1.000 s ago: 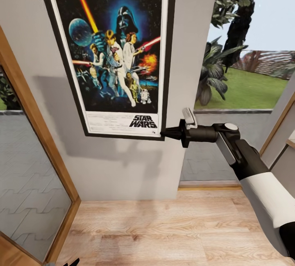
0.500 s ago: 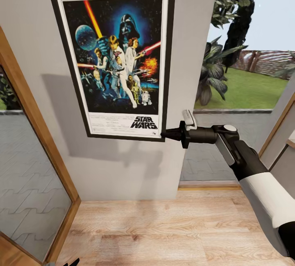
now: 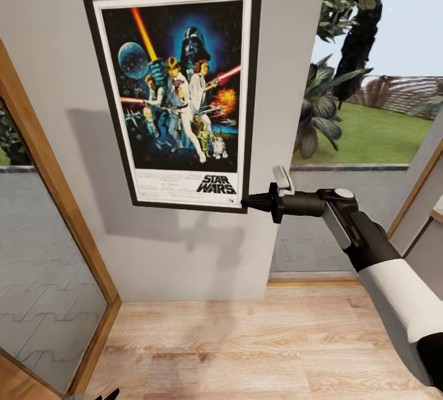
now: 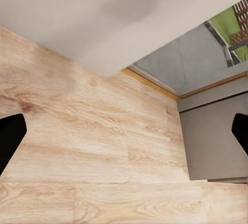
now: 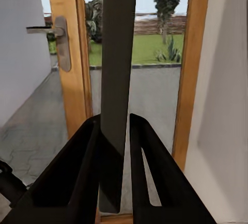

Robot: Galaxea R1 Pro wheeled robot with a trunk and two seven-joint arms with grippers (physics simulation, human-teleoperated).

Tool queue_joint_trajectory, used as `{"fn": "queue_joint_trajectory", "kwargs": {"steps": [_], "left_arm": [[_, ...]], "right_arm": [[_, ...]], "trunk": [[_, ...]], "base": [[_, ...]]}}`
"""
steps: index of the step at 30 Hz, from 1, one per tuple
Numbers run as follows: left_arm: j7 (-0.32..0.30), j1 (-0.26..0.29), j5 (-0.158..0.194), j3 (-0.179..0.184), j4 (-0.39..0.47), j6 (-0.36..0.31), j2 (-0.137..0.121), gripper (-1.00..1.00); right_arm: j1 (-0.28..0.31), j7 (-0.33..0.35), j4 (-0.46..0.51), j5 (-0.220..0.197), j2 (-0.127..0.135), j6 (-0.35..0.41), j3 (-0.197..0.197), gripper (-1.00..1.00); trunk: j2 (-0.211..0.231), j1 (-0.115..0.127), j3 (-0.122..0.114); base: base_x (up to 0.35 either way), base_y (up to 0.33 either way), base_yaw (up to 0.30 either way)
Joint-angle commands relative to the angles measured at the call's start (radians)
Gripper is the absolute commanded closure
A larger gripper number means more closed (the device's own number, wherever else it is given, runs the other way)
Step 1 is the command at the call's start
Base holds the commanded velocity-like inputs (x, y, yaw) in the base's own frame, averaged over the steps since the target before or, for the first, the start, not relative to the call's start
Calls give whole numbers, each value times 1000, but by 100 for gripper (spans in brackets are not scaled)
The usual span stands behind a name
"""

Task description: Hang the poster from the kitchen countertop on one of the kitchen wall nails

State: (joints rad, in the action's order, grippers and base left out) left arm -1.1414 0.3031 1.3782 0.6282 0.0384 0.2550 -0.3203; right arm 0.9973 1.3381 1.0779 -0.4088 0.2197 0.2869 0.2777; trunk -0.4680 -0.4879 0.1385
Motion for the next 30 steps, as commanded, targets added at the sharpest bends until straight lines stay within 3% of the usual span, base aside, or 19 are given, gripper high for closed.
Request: {"fn": "queue_joint_trajectory", "kwargs": {"steps": [1, 30], "left_arm": [[-1, 1, 7, 8, 1, 6, 0, -100], [0, 0, 7, 8, 1, 6, 0, -100]], "right_arm": [[1, 1, -8, -10, 1, 13, 3, 100], [1, 7, -24, -13, 1, 9, 3, 100]], "trunk": [[-2, 0, 2], [-2, 0, 2]], "base": [[0, 0, 0], [0, 0, 0]]}}
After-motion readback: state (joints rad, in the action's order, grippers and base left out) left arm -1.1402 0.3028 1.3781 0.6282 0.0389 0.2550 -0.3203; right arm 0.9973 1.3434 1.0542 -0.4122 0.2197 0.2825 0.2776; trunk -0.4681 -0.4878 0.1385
